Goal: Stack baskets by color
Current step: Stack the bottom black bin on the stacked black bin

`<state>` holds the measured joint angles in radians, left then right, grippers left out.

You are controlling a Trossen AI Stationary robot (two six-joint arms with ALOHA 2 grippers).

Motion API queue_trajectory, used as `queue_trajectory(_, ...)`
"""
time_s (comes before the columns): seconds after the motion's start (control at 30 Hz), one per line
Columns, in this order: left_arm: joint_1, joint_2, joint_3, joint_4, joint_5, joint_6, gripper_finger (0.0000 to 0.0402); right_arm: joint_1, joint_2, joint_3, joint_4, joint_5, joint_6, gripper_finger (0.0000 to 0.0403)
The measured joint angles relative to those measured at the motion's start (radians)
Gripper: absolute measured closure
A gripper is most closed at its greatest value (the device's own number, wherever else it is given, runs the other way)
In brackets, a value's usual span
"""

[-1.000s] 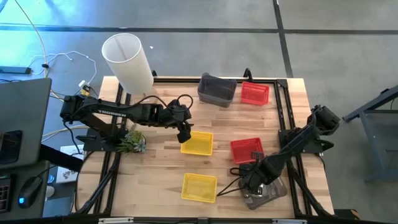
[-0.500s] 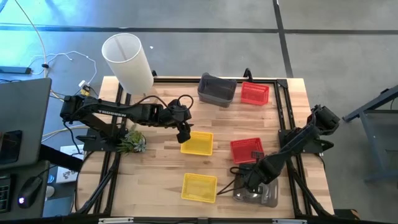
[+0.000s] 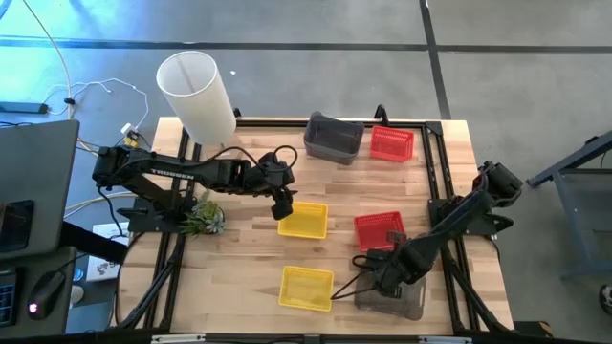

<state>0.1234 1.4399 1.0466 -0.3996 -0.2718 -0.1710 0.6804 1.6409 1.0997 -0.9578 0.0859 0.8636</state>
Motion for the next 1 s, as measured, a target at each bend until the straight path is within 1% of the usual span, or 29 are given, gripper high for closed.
queue_trajectory(0.33, 0.0, 0.0, 0.0, 0.0, -0.005, 0.103, 0.0245, 0.0, 0.0, 0.154, -0.16, 0.079, -0.014, 0.0403)
queue_trajectory(0.57, 0.006, 0.0, 0.0, 0.0, -0.012, 0.201, 0.0245, -0.009, 0.0, 0.3, -0.292, 0.2, -0.058, 0.0403)
queue_trajectory(0.63, 0.012, 0.0, 0.0, 0.0, -0.012, 0.209, 0.0245, -0.021, 0.0, 0.351, -0.33, 0.235, -0.078, 0.0403)
queue_trajectory(0.83, 0.049, -0.006, 0.0, -0.004, -0.012, 0.249, 0.0245, -0.096, -0.001, 0.486, -0.429, 0.347, -0.198, 0.0403)
queue_trajectory(0.93, 0.077, -0.022, 0.0, -0.007, -0.012, 0.279, 0.0245, -0.158, -0.001, 0.533, -0.471, 0.377, -0.279, 0.0403)
queue_trajectory(1.0, 0.101, -0.038, 0.0, -0.027, -0.011, 0.28, 0.0245, -0.211, -0.001, 0.554, -0.475, 0.376, -0.359, 0.0403)
